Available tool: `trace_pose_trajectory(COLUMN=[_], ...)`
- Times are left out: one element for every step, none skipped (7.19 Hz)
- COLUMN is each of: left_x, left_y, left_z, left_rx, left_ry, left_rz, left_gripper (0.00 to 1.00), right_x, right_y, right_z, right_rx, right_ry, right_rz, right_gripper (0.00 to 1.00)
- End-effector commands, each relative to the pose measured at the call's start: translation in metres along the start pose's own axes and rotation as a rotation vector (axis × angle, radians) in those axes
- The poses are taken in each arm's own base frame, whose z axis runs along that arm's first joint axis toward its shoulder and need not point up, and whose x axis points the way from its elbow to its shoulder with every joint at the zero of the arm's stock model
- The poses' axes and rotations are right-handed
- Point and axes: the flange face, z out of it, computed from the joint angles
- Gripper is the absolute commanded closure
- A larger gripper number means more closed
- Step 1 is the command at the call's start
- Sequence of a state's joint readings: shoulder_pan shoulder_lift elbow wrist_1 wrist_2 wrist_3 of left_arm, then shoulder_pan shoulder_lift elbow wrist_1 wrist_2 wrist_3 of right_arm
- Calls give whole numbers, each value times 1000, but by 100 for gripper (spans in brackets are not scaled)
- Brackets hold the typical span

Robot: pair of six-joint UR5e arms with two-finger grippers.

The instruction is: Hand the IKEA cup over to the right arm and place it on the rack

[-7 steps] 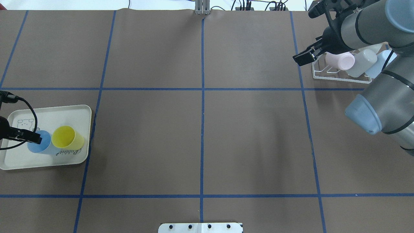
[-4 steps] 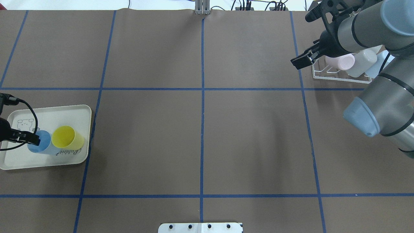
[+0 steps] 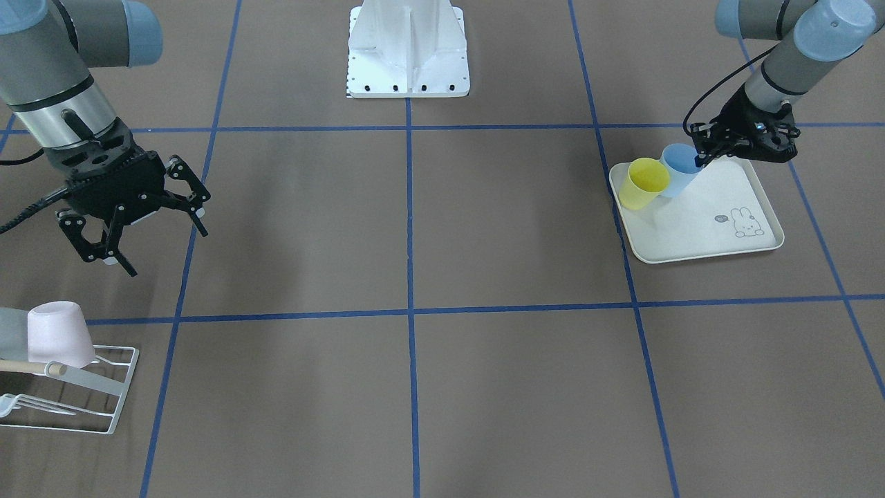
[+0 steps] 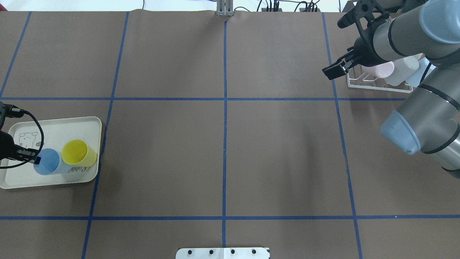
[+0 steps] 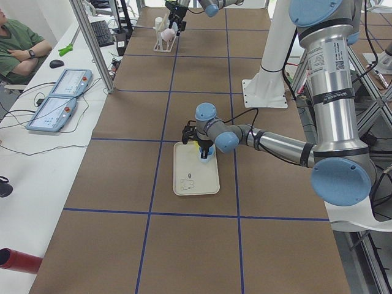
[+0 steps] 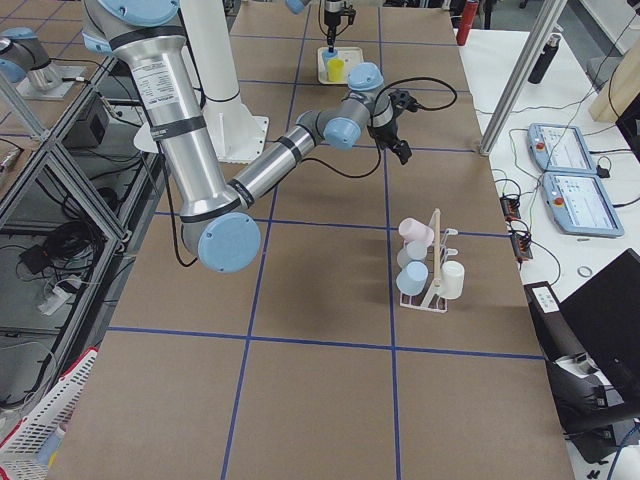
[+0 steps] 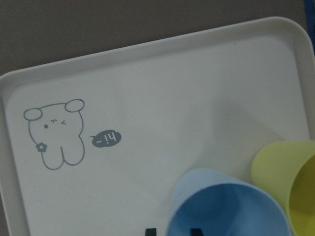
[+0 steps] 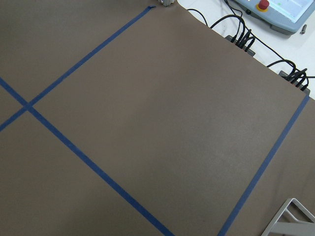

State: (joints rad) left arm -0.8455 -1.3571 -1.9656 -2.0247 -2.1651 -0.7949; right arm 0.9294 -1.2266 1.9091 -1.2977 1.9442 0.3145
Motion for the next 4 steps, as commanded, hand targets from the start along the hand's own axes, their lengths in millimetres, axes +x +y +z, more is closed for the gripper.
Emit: trace_pose_trajectory(left_x=[-9,-24,-36,-51], left_y=[8,0,-5,-10], left_z=[-13,-33,-52,-76], left_rx=[-9,15,30,40], left_ry=[8,32,67,113], left_rz=[-10,-53,-43,-84], left_gripper=[100,100,100,100], right_x=[-7,-11,-14,-20], right_y=[2,3,3,3], right_z=[4,7,9,11], right_rx=[-4,-9,-11,-12], right_ry=[-8,-13,-19,-26], right_rz=[-9,-14,-28,-37], right_gripper=[0,0,0,0])
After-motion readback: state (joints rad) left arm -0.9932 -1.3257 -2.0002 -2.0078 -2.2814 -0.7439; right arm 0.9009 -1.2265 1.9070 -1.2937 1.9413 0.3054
